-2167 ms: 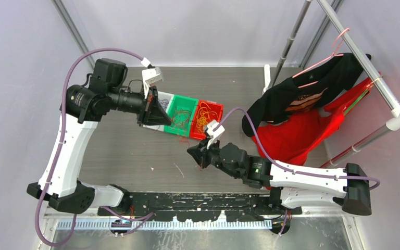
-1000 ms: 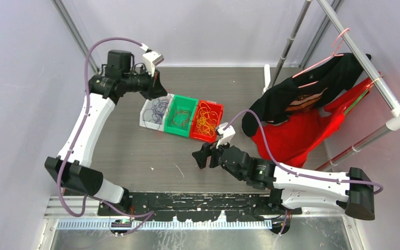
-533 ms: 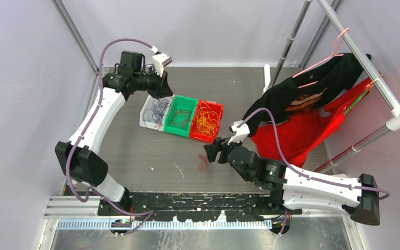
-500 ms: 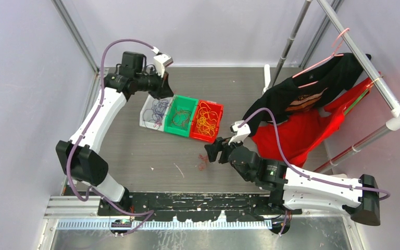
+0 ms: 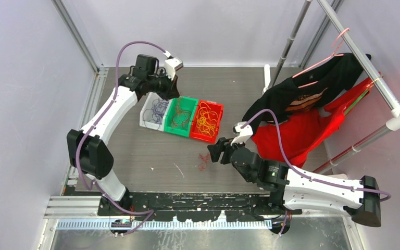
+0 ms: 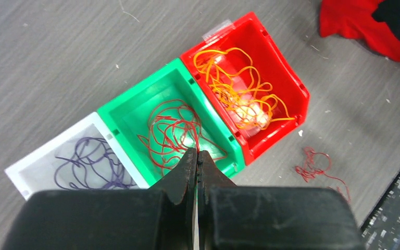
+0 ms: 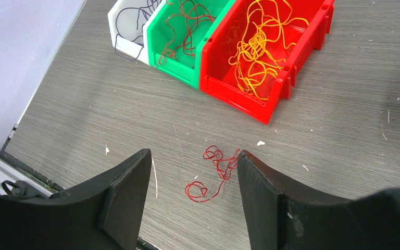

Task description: Untangle the cables

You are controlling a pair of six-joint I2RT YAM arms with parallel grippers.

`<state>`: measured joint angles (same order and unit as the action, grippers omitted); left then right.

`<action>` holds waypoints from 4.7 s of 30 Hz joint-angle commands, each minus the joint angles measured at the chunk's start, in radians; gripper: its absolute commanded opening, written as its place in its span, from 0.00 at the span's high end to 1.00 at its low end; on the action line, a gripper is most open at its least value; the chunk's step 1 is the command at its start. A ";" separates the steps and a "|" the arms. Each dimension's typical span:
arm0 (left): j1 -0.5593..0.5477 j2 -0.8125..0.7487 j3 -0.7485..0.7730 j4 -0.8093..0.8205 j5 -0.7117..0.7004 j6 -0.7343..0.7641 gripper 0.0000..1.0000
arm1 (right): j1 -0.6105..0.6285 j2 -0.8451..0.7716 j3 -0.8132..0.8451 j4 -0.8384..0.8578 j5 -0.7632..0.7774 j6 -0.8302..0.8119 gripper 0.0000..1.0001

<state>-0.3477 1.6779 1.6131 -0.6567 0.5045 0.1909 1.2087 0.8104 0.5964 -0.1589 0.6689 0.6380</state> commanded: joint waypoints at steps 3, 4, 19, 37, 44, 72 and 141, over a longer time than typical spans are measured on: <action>-0.009 0.040 0.068 0.109 -0.069 0.057 1.00 | -0.001 -0.027 -0.008 0.020 0.023 0.027 0.34; -0.008 0.048 0.088 0.110 -0.069 0.058 1.00 | -0.002 -0.027 -0.008 0.021 0.023 0.027 0.34; -0.038 0.055 -0.092 0.157 -0.084 0.126 1.00 | -0.003 -0.044 -0.021 -0.005 0.034 0.033 0.36; -0.085 0.081 -0.140 0.066 -0.183 0.163 0.30 | -0.023 0.244 -0.010 -0.028 -0.047 0.136 0.37; -0.078 -0.075 -0.066 -0.169 -0.064 0.177 0.07 | -0.053 0.392 -0.030 0.091 -0.146 0.131 0.37; -0.073 -0.400 -0.310 -0.399 0.357 0.136 0.20 | -0.161 0.361 0.098 0.128 -0.361 -0.091 0.71; -0.030 -0.588 -0.271 -0.451 0.337 0.208 1.00 | -0.204 0.214 0.389 0.068 -0.882 -0.001 0.99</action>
<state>-0.3836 1.1236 1.2770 -1.0664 0.8974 0.3206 1.0077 1.0794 0.9226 0.0017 -0.2577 0.7074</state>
